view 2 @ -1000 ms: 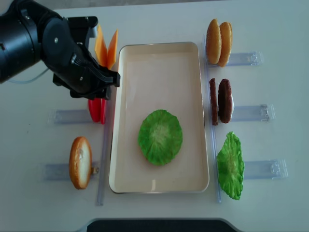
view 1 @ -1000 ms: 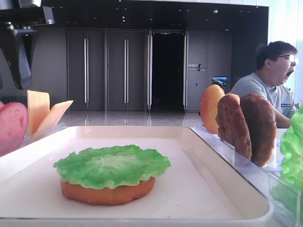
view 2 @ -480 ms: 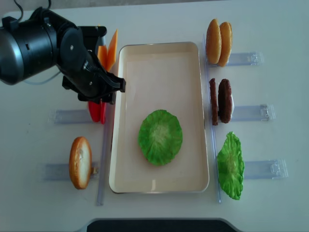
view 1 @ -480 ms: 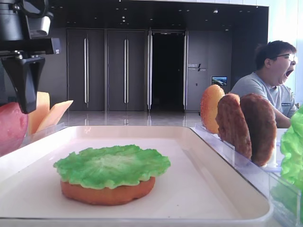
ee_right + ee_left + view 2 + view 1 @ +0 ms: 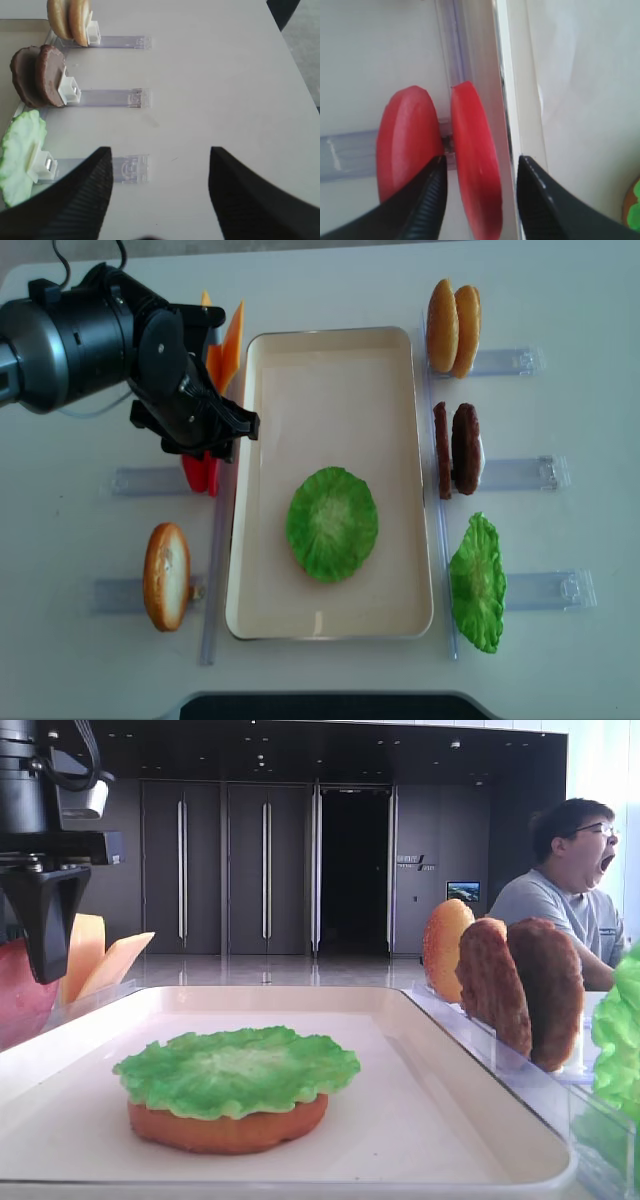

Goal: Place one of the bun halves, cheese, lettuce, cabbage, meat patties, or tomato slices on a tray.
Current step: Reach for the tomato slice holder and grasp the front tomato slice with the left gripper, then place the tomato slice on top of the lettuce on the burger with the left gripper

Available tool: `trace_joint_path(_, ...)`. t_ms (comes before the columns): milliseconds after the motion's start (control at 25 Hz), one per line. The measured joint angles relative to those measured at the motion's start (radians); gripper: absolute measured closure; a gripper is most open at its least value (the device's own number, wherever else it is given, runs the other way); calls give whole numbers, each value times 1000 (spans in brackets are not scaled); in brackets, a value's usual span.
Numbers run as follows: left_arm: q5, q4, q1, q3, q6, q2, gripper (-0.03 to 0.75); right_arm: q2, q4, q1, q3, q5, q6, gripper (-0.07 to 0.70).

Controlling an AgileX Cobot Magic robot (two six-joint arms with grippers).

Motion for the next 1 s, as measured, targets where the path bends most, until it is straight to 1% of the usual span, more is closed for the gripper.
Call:
trace_joint_path(200,2,5,0,0,0,0,362,0,0,0,0,0,0,227)
trace_joint_path(280,6,7,0,0,0,0,386,0,0,0,0,0,0,227)
trace_joint_path(440,27,9,0,0,0,0,482,0,0,0,0,0,0,227)
trace_joint_path(680,42,16,0,0,8,0,655,0,0,0,0,0,1,227)
trace_joint_path(920,47,19,0,-1,22,-3,665,0,0,0,0,0,1,227)
trace_joint_path(1000,57,18,0,-3,22,-13,665,0,0,0,0,0,1,227)
